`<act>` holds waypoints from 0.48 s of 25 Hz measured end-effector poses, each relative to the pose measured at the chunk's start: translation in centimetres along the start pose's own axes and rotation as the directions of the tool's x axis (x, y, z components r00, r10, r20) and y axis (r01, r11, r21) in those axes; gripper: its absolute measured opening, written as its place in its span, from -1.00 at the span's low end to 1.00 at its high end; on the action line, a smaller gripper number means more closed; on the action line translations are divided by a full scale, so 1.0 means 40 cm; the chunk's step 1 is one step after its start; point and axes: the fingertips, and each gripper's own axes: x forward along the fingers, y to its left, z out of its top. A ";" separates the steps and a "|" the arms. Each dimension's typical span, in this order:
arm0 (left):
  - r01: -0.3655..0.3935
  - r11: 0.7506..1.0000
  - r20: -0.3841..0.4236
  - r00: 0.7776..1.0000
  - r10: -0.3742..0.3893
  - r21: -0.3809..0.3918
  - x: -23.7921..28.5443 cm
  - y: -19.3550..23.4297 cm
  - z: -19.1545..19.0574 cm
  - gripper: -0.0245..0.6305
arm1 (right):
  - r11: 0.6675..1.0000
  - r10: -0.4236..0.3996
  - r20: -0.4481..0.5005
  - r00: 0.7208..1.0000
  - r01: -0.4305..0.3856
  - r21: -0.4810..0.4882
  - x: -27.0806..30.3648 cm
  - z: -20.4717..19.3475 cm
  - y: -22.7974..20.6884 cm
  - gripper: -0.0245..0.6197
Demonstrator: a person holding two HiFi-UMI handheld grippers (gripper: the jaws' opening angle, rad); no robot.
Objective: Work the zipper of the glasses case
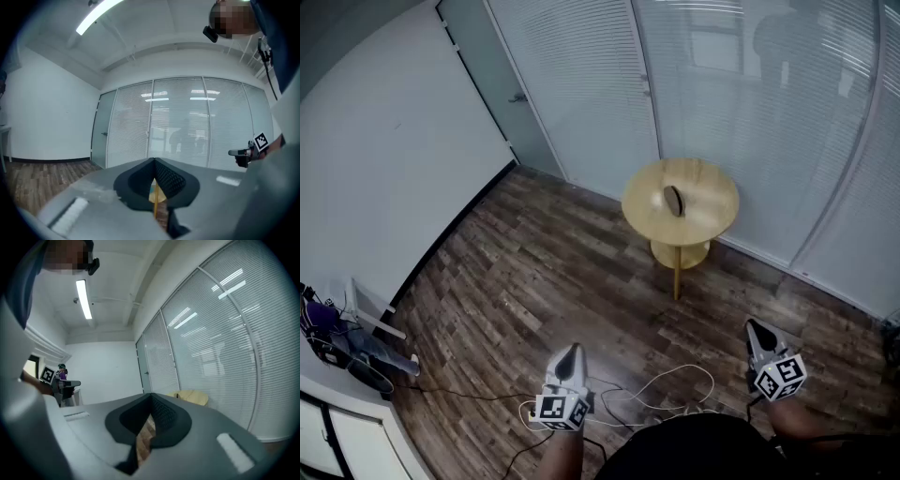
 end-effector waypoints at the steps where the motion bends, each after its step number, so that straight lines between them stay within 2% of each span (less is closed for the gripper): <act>1: -0.003 1.000 0.008 1.000 0.003 -0.005 0.005 -0.003 0.002 -0.92 | 1.000 -0.002 0.006 1.000 0.002 -0.009 -0.003 0.007 -0.017 -0.91; 4: 0.000 1.000 0.026 1.000 0.000 -0.001 0.019 -0.022 0.008 -0.92 | 0.999 -0.025 0.020 0.999 0.026 -0.024 -0.016 0.022 -0.066 -0.91; 9: 0.046 0.993 0.003 0.999 -0.047 0.106 0.037 -0.080 0.008 -0.92 | 0.997 -0.074 0.009 0.997 0.074 -0.004 -0.032 0.012 -0.106 -0.91; 12: 0.057 0.995 -0.009 0.998 -0.056 0.081 0.069 -0.110 -0.005 -0.92 | 0.998 -0.067 0.001 0.998 0.067 -0.004 -0.036 0.002 -0.134 -0.91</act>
